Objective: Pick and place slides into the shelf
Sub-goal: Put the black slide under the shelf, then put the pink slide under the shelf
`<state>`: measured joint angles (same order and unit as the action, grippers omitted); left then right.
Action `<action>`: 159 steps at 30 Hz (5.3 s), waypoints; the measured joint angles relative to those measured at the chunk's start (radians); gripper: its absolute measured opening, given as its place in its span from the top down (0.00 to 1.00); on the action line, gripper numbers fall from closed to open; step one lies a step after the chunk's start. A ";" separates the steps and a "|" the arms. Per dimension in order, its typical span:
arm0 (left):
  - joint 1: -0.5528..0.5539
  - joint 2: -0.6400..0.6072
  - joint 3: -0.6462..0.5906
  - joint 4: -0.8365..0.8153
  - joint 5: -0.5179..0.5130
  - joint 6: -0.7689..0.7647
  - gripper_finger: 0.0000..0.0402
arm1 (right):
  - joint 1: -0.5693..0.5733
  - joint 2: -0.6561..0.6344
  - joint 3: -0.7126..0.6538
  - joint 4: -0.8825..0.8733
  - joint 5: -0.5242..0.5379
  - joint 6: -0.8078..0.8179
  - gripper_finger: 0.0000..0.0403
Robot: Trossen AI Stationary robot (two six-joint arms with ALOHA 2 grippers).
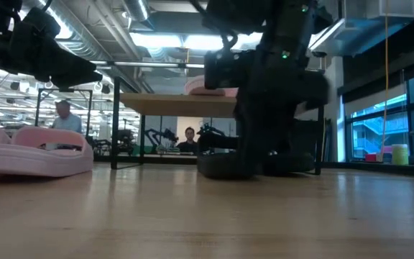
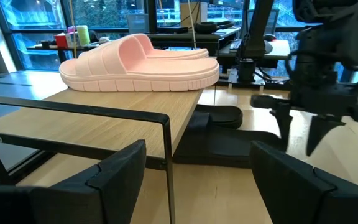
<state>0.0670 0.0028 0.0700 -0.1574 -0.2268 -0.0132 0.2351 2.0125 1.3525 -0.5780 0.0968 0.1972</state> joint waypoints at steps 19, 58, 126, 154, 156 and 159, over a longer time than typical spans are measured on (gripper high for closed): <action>0.000 0.000 0.000 0.000 0.000 0.000 0.31 | -0.151 0.000 0.000 0.006 0.055 -0.050 0.55; 0.000 0.000 0.000 0.012 0.002 -0.063 0.31 | 0.289 -0.509 -0.291 -0.047 0.655 0.238 0.55; -0.650 1.223 0.985 -0.848 -0.344 -0.773 0.31 | 0.341 -1.385 -1.067 0.722 0.724 -0.336 0.55; -0.655 1.722 1.090 -1.214 -0.341 -1.110 0.31 | 0.341 -1.386 -1.067 0.716 0.723 -0.273 0.55; -0.651 1.722 1.084 -1.198 -0.341 -1.124 0.31 | 0.341 -1.386 -1.067 0.715 0.723 -0.281 0.55; -0.648 1.722 1.084 -1.177 -0.340 -1.129 0.31 | 0.341 -1.386 -1.067 0.715 0.723 -0.286 0.55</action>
<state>-0.5808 1.7248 1.1538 -1.3341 -0.5671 -1.1419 0.5762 0.6270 0.2855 0.1371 0.8200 -0.0888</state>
